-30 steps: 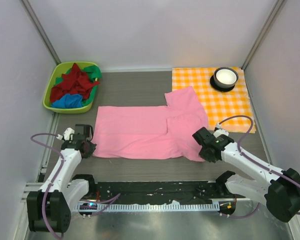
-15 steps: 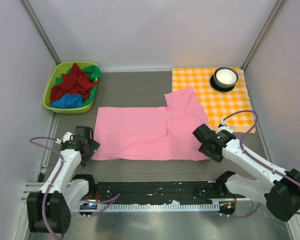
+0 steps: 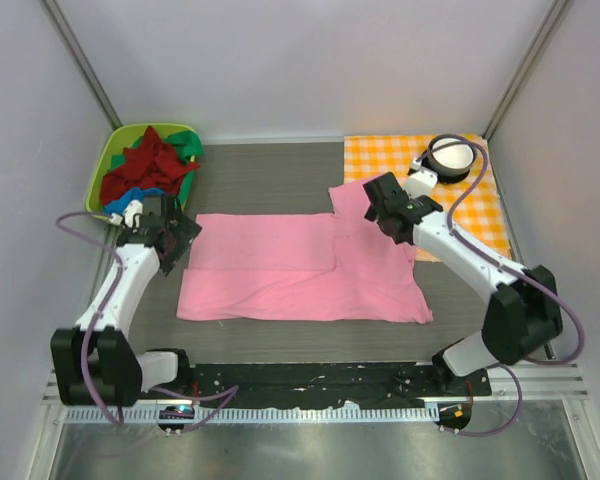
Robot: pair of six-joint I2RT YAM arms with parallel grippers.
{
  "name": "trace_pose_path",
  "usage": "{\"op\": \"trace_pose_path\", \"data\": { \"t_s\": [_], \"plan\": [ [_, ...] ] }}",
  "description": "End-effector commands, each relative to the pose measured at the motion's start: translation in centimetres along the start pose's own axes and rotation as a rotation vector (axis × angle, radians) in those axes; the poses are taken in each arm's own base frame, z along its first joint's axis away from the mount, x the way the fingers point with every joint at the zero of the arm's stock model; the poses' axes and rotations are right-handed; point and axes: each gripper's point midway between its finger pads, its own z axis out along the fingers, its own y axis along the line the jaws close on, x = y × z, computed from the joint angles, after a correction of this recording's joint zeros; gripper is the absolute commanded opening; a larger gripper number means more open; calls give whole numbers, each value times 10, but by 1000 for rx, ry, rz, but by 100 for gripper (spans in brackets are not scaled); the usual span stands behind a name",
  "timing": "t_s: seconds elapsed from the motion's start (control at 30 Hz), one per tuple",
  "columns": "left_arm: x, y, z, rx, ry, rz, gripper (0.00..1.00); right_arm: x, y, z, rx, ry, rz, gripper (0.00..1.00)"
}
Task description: Fold and stack the t-shirts
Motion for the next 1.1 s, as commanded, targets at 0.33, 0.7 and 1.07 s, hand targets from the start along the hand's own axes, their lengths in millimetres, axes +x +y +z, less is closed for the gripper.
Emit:
{"op": "trace_pose_path", "data": {
  "t_s": [0.33,0.7,1.07],
  "plan": [
    [-22,-105,99,92,64,75,97,-143,120,92,-296,-183,-43,95],
    [-33,-132,141,33,79,47,51,-150,118,110,-283,-179,-51,95],
    [-32,-122,160,-79,90,177,50,-135,125,126,-289,-137,-56,95]
  ]
}}
